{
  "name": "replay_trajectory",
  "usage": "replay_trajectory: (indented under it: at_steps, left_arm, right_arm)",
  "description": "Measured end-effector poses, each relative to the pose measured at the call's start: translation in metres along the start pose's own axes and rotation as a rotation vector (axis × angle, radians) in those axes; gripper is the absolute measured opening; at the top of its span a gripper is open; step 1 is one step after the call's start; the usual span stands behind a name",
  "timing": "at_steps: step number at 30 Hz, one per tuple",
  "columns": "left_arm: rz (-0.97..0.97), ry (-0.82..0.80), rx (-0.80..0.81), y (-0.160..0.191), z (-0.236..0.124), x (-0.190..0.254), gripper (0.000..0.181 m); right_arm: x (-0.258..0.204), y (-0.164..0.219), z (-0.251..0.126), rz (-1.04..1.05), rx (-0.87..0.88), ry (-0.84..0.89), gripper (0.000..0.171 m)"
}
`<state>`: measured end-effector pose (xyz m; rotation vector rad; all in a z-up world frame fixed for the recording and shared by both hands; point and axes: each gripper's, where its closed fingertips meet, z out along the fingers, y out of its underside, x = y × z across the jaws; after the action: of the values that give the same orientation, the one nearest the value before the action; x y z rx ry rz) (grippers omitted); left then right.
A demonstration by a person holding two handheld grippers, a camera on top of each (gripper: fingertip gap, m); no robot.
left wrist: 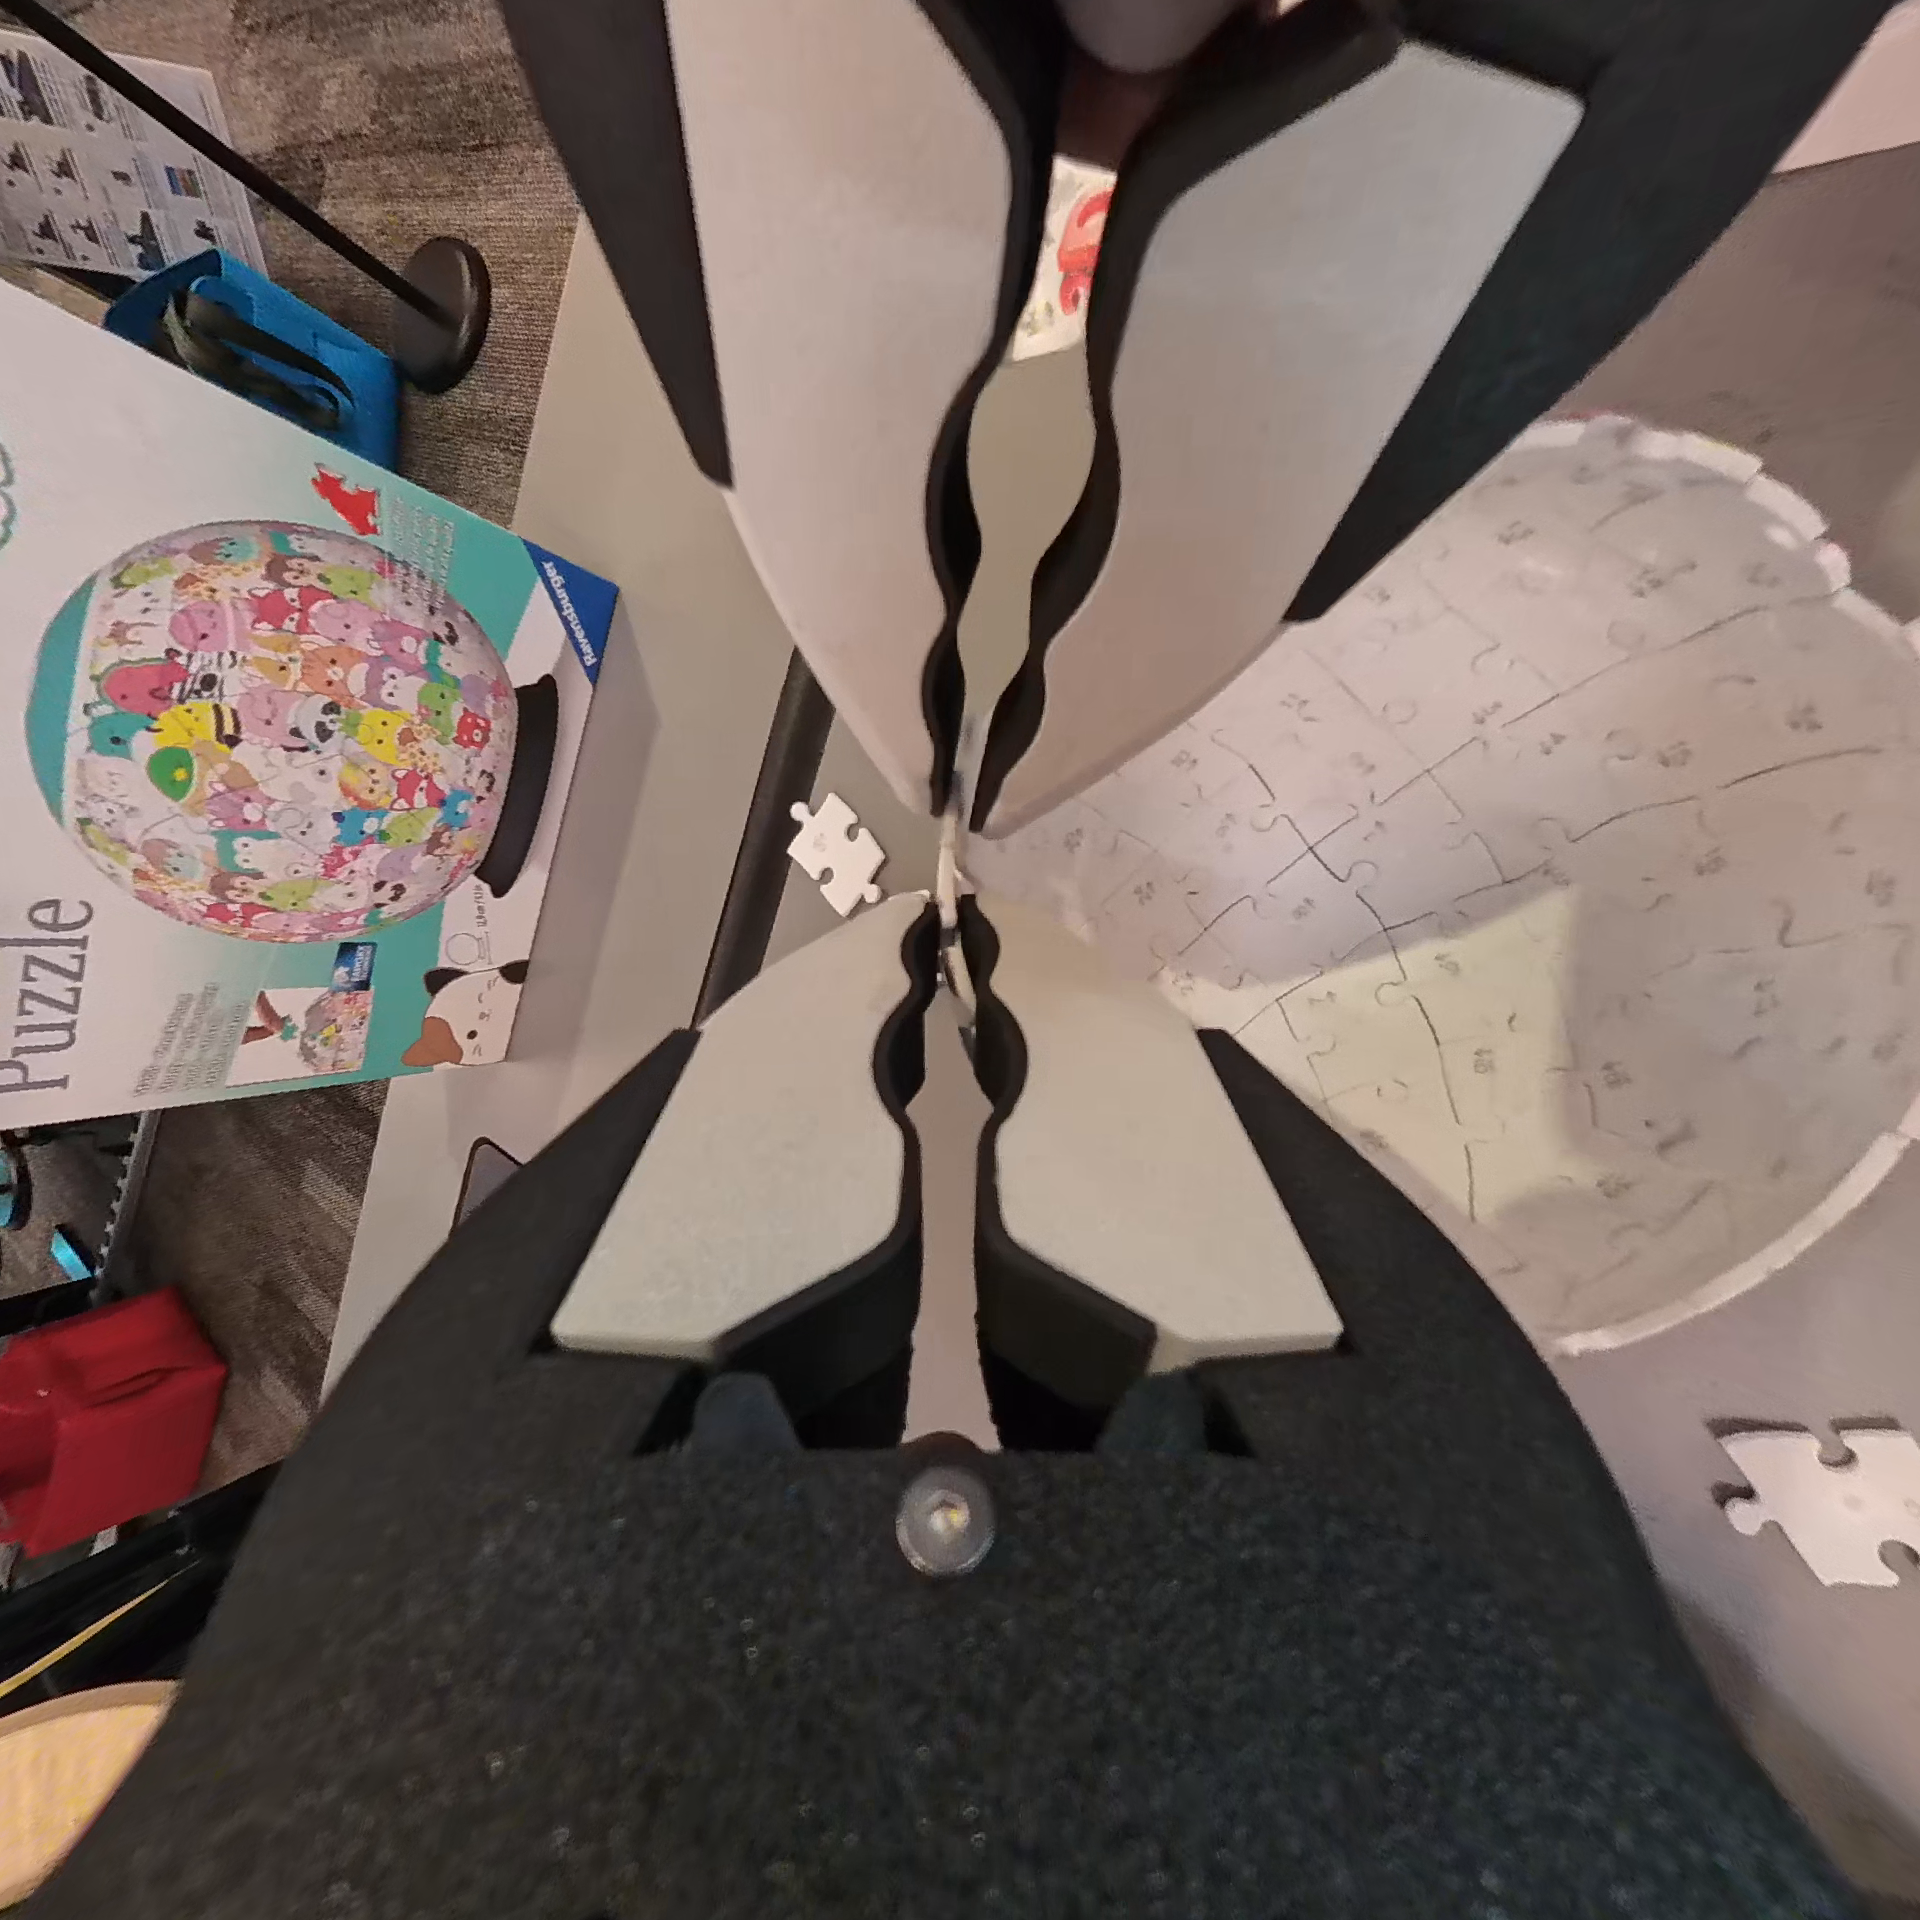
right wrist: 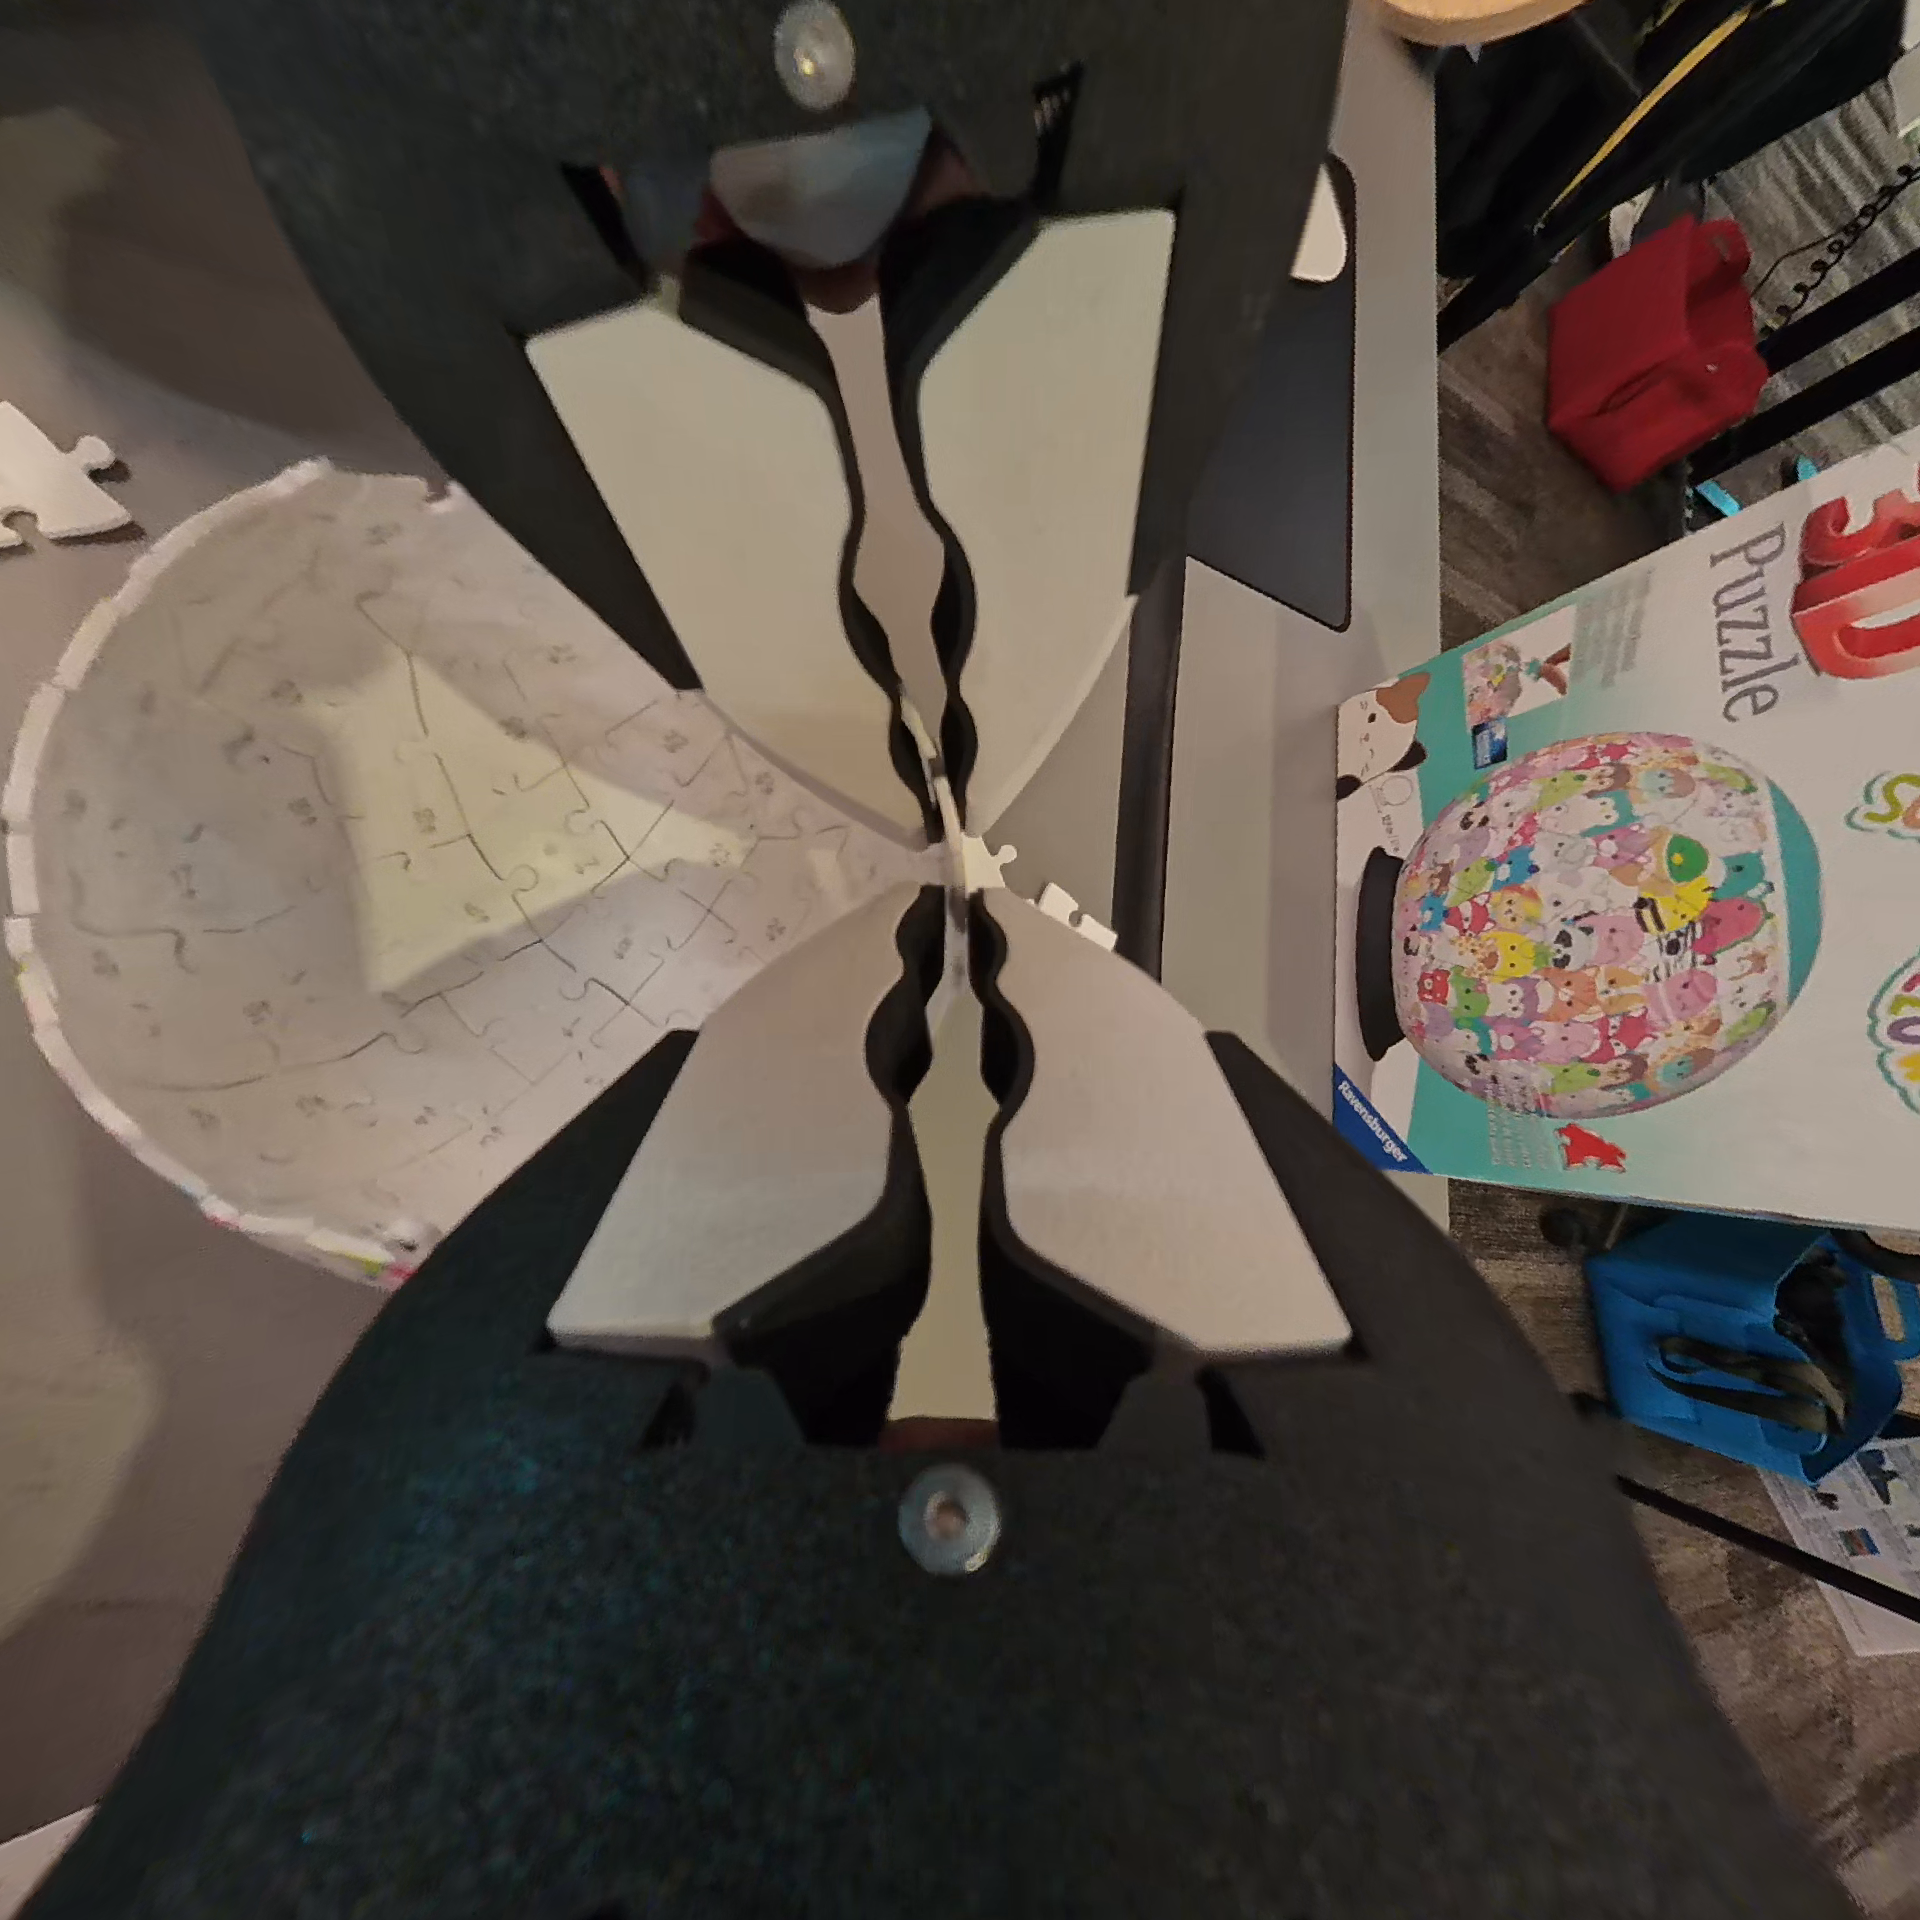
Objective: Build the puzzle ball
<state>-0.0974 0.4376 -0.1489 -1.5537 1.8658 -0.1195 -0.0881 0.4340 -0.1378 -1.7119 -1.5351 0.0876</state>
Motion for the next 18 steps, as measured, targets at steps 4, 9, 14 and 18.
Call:
replay_trajectory:
  at_steps: [4, 9, 14, 18]
  left_arm:
    - [-0.014, 0.007, 0.010, -0.0009, 0.0006, -0.0001, 0.003]
    - [-0.031, 0.026, 0.017, -0.0004, -0.0011, -0.0004, 0.003]
    - [-0.007, 0.009, 0.014, -0.0005, 0.0006, 0.0003, 0.003]
    - [0.003, 0.000, 0.004, 0.0006, 0.0003, -0.0010, 0.003]
  right_arm:
    - [0.0008, -0.0013, 0.0006, -0.050, 0.004, 0.021, 0.003]
    - [0.0019, -0.0032, 0.0007, -0.080, 0.002, 0.050, 0.002]
    - [0.0007, -0.0014, 0.0011, -0.030, 0.023, 0.007, 0.002]
    - [0.0016, -0.0023, 0.0020, -0.039, 0.032, 0.017, 0.002]
